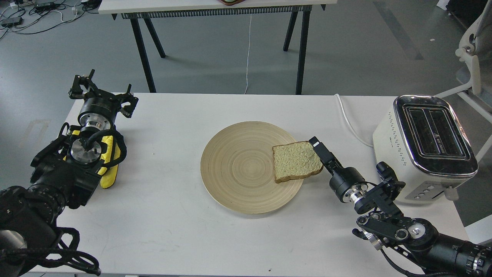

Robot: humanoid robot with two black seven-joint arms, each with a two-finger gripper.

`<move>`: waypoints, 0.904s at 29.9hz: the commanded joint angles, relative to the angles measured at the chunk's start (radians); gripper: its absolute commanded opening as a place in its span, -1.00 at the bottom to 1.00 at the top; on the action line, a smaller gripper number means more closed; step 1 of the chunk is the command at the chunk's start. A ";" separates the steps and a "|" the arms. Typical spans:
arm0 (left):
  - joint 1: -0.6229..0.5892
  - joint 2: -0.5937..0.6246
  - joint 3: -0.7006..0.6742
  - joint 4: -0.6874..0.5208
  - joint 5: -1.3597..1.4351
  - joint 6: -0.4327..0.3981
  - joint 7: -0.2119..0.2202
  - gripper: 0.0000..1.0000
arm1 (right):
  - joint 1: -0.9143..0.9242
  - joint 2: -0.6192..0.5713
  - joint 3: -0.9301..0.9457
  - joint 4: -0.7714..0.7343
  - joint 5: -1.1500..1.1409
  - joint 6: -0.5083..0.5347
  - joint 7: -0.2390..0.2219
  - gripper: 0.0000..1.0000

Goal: Put bread in toaster with right arm
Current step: 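Close the right gripper on the edge of the bread slice, then lift the bread with the right gripper up above the toaster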

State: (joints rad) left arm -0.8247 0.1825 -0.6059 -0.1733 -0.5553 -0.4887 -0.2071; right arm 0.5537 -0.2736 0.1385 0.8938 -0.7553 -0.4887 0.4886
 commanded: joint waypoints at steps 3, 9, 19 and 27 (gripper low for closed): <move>-0.001 0.000 0.000 0.000 0.000 0.000 0.000 1.00 | 0.003 0.005 -0.050 -0.021 0.002 0.000 0.000 -0.01; -0.001 0.000 0.000 0.000 0.000 0.000 0.000 1.00 | 0.002 0.004 -0.056 -0.019 0.004 0.000 0.000 -0.25; 0.001 0.000 0.000 0.000 0.000 0.000 0.000 1.00 | 0.011 0.002 -0.051 -0.009 0.010 0.000 0.000 -0.78; 0.001 0.000 0.000 0.000 0.000 0.000 0.000 1.00 | 0.020 -0.028 -0.007 0.057 0.013 0.000 0.000 -0.83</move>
State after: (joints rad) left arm -0.8243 0.1825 -0.6059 -0.1734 -0.5553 -0.4887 -0.2071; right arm 0.5684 -0.2835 0.1059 0.9144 -0.7435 -0.4887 0.4886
